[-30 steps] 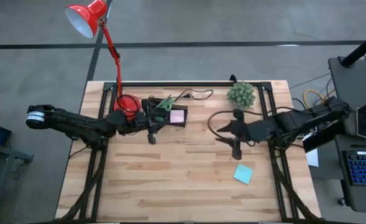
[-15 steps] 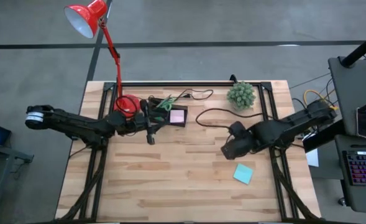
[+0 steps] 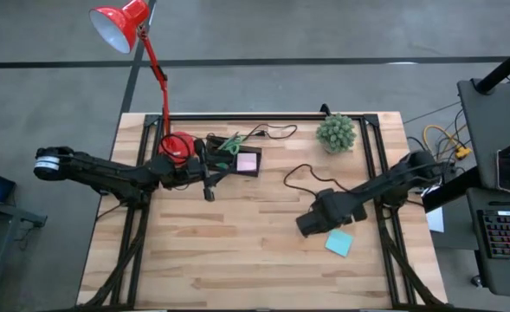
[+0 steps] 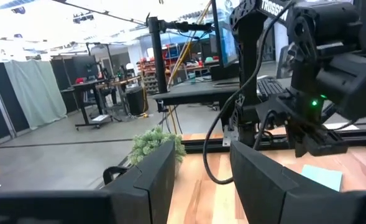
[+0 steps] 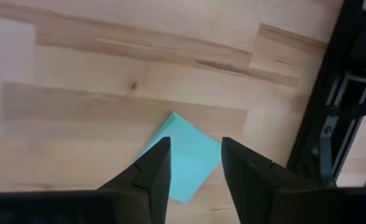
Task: Pick and place office supplies into organizer
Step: Put the blue sticky notes into the black mesh desk organizer
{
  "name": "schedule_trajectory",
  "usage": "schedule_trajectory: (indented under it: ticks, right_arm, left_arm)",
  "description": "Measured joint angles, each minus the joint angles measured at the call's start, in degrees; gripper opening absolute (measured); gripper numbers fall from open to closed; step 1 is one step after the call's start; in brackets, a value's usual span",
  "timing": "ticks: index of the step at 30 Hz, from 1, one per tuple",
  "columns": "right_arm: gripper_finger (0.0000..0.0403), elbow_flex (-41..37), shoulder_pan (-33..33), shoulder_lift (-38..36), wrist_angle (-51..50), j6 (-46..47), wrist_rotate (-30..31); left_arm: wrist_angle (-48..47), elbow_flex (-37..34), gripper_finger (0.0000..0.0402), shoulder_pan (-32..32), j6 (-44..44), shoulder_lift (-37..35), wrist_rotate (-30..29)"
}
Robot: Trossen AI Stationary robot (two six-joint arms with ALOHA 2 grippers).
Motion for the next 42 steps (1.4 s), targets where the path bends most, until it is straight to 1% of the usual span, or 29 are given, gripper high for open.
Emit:
schedule_trajectory:
  ticks: [3,7,11,21,24,27,31,33,39,42]
  right_arm:
    - [0.0129,-0.46,0.02,1.81,0.37,1.89,0.00]
    - [0.0127,-1.73,0.46,3.39,1.18,5.44,0.01]
    - [0.0128,-2.99,1.38,4.64,4.74,7.78,0.08]
    - [0.0125,-6.42,3.00,5.06,7.10,17.07,0.02]
    - [0.0128,-7.72,3.06,5.06,7.69,20.98,0.01]
    - [0.0130,-9.02,3.02,5.06,10.88,23.54,0.26]
    - [0.0127,-10.26,3.02,5.06,15.66,25.62,0.42]
    - [0.0125,-10.34,3.02,5.06,16.38,25.92,0.42]
    - [0.0124,-10.27,3.02,5.06,16.35,27.67,0.41]
    - [0.0125,-10.37,3.21,5.12,16.53,27.83,0.36]
  left_arm:
    - [-1.61,0.00,0.0141,0.00,0.18,-0.07,-0.06]
    - [-2.14,-0.02,0.0141,0.00,4.26,-0.09,-0.08]
    - [-2.93,-0.09,0.0141,0.00,5.83,-0.02,-0.07]
    - [-4.21,-0.09,0.0141,0.00,6.30,-0.31,-0.15]
    - [-4.43,-0.09,0.0141,0.00,8.73,-0.42,-0.28]
    - [-5.26,-0.11,0.0141,0.00,10.01,-0.42,-0.97]
    - [-5.53,-0.11,0.0141,-0.02,10.15,-0.42,-3.56]
    - [-5.66,-0.11,0.0141,-0.01,10.19,-0.42,-4.72]
    - [-5.88,-0.13,0.0141,0.00,10.86,-0.42,-5.20]
    - [-6.13,-0.13,0.0141,-0.01,13.03,-0.42,-5.26]
